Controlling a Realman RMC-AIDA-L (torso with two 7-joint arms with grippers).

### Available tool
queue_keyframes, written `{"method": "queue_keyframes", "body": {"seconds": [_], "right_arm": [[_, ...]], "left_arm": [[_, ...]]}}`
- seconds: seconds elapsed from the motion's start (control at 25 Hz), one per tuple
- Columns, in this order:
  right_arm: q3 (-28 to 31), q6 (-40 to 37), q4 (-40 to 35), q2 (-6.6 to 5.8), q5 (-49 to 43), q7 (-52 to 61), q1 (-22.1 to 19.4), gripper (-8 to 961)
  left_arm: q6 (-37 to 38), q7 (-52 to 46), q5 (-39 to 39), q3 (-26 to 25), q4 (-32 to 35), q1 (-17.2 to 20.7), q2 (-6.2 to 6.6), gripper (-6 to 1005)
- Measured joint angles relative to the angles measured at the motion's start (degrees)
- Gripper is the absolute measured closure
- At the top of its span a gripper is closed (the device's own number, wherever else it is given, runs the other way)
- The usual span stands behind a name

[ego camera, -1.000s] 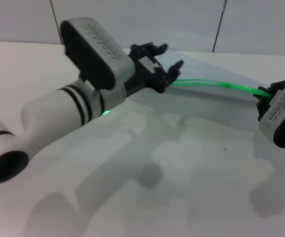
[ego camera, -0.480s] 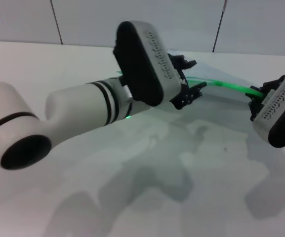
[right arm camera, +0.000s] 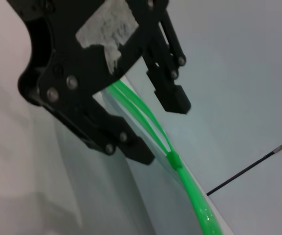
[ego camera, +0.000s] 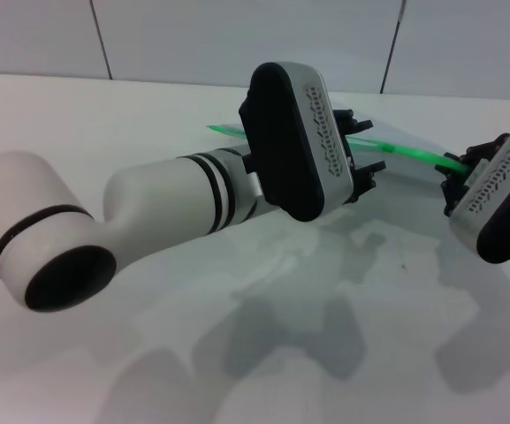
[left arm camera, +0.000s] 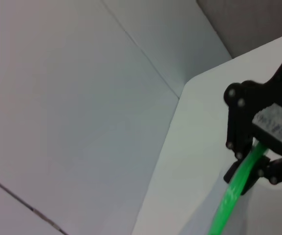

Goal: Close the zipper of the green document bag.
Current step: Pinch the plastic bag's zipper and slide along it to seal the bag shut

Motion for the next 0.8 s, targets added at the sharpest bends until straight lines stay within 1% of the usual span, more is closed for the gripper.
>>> {"method": "queue_keyframes", "body": {"seconds": [0.16, 0.36, 0.52, 0.64, 0.72, 0.8], "right_arm": [[-0.28, 0.0, -0.19, 0.0, 0.0, 0.0, 0.14, 900], [-0.59, 0.0, -0.75, 0.0, 0.04, 0.0, 0.15, 901], [-0.62, 0.0, -0.75, 0.0, 0.07, 0.0, 0.15, 902], [-0.61, 0.04, -0.75, 0.0, 0.08, 0.0, 0.15, 902], [-0.62, 0.07, -0.75, 0.0, 0.08, 0.0, 0.15, 903], [-0.77, 0.11, -0.75, 0.0, 0.08, 0.0, 0.25, 903]], "left_arm": [[0.17, 1.56, 0.13, -0.22, 0.53, -0.07, -0.62, 504], [0.67, 4.17, 0.39, -1.43, 2.78, -0.24, -2.2, 504], [2.02, 6.51, 0.39, -2.19, 4.69, -0.24, -3.86, 504], [4.44, 8.07, 0.39, -2.27, 6.69, -0.25, -5.14, 503], [5.06, 8.43, 0.4, -2.25, 7.54, -0.48, -5.66, 503], [5.19, 8.45, 0.41, -2.22, 7.9, -0.7, -5.78, 503]]}}
